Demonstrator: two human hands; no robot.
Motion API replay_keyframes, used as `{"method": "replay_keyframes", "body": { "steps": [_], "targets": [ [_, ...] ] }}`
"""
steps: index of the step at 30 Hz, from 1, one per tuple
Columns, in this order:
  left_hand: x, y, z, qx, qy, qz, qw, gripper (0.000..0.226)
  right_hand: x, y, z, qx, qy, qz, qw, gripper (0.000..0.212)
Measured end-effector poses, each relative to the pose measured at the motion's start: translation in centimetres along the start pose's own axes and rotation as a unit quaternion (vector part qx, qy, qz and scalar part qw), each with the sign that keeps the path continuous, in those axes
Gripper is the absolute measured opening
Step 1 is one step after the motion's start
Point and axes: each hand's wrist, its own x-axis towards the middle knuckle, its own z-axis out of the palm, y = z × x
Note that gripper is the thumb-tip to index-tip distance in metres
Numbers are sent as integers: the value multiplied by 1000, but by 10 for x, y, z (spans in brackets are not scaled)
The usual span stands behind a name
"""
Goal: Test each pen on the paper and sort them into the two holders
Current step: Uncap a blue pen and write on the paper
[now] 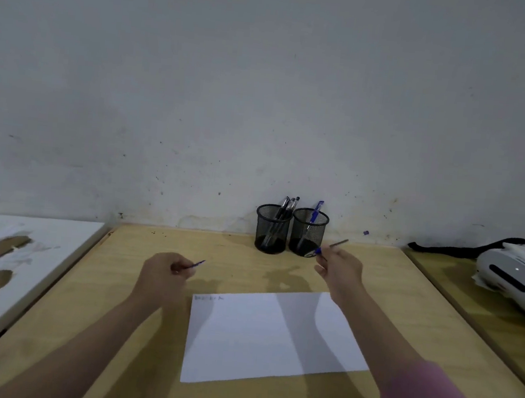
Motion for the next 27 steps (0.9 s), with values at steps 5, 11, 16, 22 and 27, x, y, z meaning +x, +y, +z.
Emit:
{"method": "replay_keyframes", "body": {
  "steps": [5,11,16,22,27],
  "targets": [
    [6,-35,6,90,-24,-10,996,12,-24,25,10,-42,-60,-8,997,14],
    [4,-38,10,114,-24,8,993,25,-48,45,25,-123,-100,-97,983,13],
    [-4,-39,8,95,-33,25,995,30,-62,57,45,-161,-144,-130,968,12],
    [-45,-25,8,109,-61,142,982,36,-62,75,58,-201,-184,-137,952,11],
    [-57,-25,16,140,-127,172,967,60,-62,78,58,-237,-180,-151,942,10]
  ]
}}
